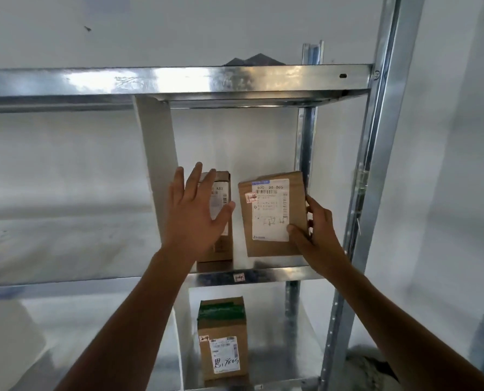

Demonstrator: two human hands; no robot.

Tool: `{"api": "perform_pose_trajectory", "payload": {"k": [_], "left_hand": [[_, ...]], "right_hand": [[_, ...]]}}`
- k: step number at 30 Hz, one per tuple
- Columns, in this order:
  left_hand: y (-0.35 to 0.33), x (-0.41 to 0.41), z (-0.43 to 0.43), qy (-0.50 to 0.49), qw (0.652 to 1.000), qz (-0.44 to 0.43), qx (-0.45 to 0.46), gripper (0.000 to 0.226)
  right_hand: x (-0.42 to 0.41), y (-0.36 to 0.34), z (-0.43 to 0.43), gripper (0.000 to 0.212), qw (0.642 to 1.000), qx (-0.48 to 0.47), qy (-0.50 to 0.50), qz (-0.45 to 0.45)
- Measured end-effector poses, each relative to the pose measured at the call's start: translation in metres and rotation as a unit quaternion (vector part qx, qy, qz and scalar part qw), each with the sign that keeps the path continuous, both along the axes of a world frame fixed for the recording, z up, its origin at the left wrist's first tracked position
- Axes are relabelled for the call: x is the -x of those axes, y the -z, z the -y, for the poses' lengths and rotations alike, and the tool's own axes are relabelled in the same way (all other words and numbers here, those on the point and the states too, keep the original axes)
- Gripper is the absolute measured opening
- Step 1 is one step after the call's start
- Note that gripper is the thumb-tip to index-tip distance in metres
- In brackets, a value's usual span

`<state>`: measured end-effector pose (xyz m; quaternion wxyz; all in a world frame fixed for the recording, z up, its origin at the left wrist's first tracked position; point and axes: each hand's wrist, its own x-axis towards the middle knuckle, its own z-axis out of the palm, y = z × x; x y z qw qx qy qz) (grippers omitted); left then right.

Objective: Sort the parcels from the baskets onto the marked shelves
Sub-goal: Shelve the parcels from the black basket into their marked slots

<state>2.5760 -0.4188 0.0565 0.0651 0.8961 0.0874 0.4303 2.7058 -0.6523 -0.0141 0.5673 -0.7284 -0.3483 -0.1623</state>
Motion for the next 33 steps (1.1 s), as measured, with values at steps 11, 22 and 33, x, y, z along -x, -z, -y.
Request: {"api": "perform_pose_trajectory", "payload": {"k": [11,22,33], "left_hand": [[-0.001,-0.037,-0.016,-0.035,0.998,-0.055,-0.008,0.08],[-0.009,-0.038,-0.011,-0.047,0.995,-0.086,-0.004,0.076],[-0.005,-0.035,-0.007,-0.082,0.988,-0.125,-0.029,0.09]], "right_hand": [[-0.053,0.033,-0.021,0.086,0.994,0.012,-0.079,-0.071],[-0.046,-0.05,-0.026,0.074,0.972,0.173,0.013,0.16],[-0.053,-0.063,-0.028,0.054,0.943,0.275,-0.019,0.187]]}}
